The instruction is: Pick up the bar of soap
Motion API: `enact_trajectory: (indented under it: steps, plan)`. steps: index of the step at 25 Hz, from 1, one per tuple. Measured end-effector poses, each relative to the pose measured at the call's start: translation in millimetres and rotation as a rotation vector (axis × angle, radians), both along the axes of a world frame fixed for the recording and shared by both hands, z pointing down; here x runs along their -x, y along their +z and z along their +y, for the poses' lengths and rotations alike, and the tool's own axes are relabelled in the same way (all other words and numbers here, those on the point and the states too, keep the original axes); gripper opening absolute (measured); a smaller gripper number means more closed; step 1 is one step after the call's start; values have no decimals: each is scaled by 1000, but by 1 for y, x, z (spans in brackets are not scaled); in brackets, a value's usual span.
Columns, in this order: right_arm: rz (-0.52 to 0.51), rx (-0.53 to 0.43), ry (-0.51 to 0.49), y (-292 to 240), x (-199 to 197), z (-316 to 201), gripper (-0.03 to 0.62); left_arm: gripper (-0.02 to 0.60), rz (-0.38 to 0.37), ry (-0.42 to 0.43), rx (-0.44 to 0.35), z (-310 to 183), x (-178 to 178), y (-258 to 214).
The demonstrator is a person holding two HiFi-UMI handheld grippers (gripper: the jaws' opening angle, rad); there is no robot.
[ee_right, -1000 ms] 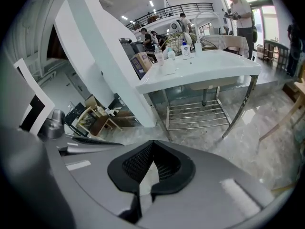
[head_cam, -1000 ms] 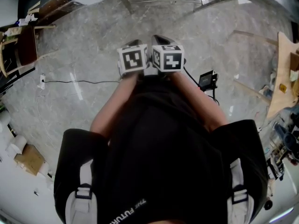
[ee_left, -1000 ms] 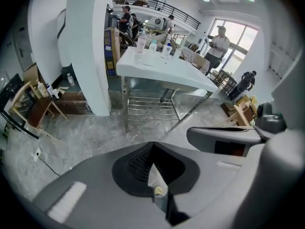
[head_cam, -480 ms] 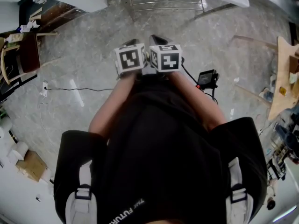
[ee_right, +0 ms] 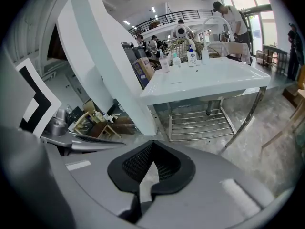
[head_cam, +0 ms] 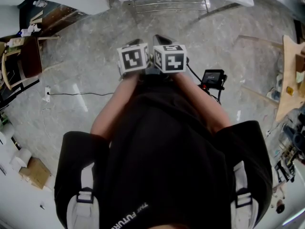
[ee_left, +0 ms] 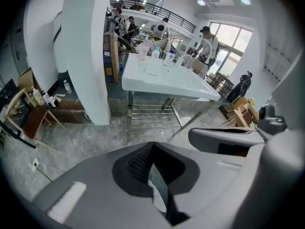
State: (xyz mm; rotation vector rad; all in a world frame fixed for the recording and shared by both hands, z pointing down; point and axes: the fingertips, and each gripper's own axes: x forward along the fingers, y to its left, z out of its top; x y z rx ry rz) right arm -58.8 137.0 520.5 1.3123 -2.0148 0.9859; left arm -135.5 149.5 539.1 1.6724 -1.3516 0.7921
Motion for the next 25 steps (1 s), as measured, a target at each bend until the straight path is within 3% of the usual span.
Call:
enact_trajectory:
  steps: [10,25]
  plan:
    - [10,-26,1,-6,-1,-19,14,-3,38,-14,7,-16,-3,2]
    - [5,-21,-7,-8,-2,-122,14,-3,27,-37,18,-112,3,0]
